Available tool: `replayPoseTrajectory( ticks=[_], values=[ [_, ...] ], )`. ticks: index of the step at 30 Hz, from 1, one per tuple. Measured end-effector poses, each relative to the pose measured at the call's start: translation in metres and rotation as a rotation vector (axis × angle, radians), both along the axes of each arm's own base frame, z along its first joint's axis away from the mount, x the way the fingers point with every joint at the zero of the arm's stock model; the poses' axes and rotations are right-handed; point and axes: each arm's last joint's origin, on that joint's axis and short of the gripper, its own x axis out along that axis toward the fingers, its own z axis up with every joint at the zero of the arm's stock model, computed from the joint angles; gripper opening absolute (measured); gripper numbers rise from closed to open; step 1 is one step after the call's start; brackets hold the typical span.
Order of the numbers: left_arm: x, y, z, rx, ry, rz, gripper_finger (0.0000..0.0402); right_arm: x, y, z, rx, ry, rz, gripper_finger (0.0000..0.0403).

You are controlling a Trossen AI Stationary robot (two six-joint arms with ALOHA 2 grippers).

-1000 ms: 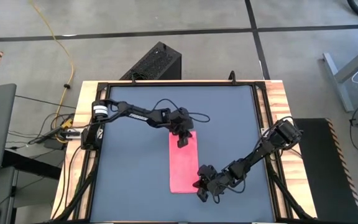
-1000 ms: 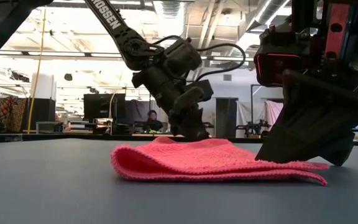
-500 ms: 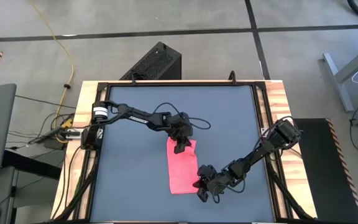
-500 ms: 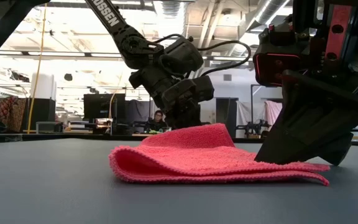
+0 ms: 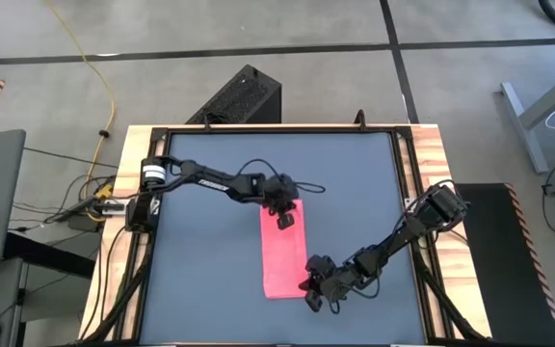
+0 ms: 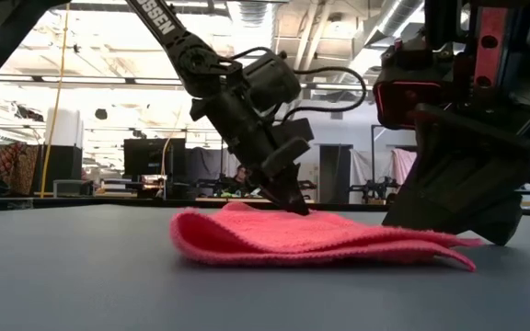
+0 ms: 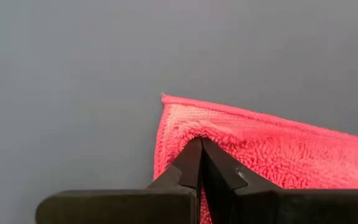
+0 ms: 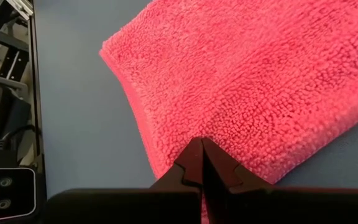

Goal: Roll towel
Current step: Fold the pink towel

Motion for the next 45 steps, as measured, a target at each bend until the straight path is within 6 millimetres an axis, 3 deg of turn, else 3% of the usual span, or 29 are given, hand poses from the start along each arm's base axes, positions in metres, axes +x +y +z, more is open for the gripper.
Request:
replayPoseTrajectory(
  ticks=[4,12,22,32,35,38,42,45],
  values=[
    [-0.001,0.003,-0.001,-0.018,-0.002,-0.010,0.0000,0.000,0.000,0.000,0.002,0.001,0.001,0.0020],
    [-0.003,0.000,0.006,-0.124,-0.023,-0.227,0.0000,0.002,-0.006,0.008,-0.022,-0.013,0.021,0.0020],
    [-0.009,-0.006,0.040,-0.141,-0.092,-0.349,0.0000,0.010,-0.021,0.026,-0.071,-0.082,0.029,0.0020],
    [-0.020,-0.006,0.058,-0.076,-0.038,-0.316,0.0000,0.016,-0.034,0.033,-0.075,-0.098,-0.013,0.0021],
    [-0.034,-0.019,0.062,-0.102,0.017,-0.325,0.0000,0.018,-0.039,0.033,-0.042,-0.097,-0.082,0.0021],
    [-0.053,-0.043,0.064,-0.081,0.017,-0.388,0.0000,0.018,-0.037,0.035,-0.029,-0.116,-0.086,0.0021],
    [-0.082,-0.072,0.047,-0.041,-0.041,-0.445,0.0000,0.014,-0.028,0.035,-0.043,-0.114,-0.058,0.0021],
    [-0.094,-0.079,0.031,-0.044,-0.120,-0.402,0.0000,0.011,-0.021,0.037,-0.039,-0.136,-0.014,0.0021]
  ],
)
